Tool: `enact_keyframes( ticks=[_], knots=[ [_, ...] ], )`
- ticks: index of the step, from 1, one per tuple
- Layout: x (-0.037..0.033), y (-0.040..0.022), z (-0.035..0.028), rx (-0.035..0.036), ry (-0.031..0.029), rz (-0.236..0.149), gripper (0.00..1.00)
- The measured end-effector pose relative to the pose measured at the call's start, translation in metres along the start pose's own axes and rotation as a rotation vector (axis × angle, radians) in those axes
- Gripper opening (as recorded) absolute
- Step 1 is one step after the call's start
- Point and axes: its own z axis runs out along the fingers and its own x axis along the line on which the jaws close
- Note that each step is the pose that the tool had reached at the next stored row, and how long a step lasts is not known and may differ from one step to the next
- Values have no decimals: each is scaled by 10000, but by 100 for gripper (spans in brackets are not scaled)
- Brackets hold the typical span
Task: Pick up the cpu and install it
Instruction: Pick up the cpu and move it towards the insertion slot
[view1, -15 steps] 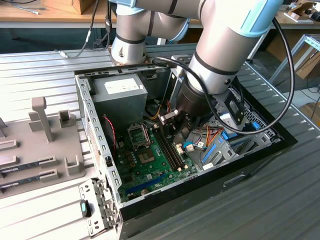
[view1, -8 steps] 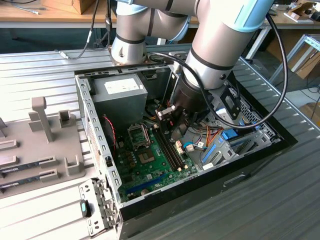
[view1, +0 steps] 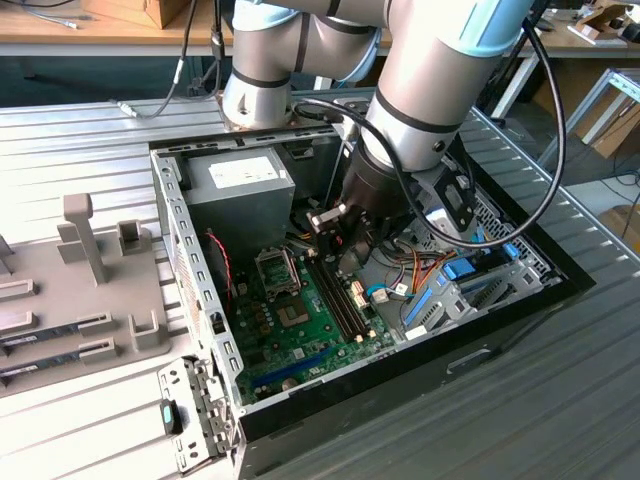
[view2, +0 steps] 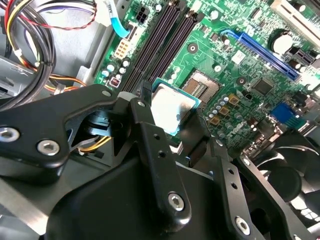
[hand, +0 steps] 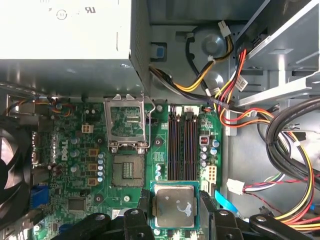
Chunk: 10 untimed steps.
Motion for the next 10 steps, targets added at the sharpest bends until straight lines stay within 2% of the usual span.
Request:
enact_keyframes(
  ticks=[10],
  knots=[
    [0, 36, 8, 0, -1, 0, 47]
  ],
)
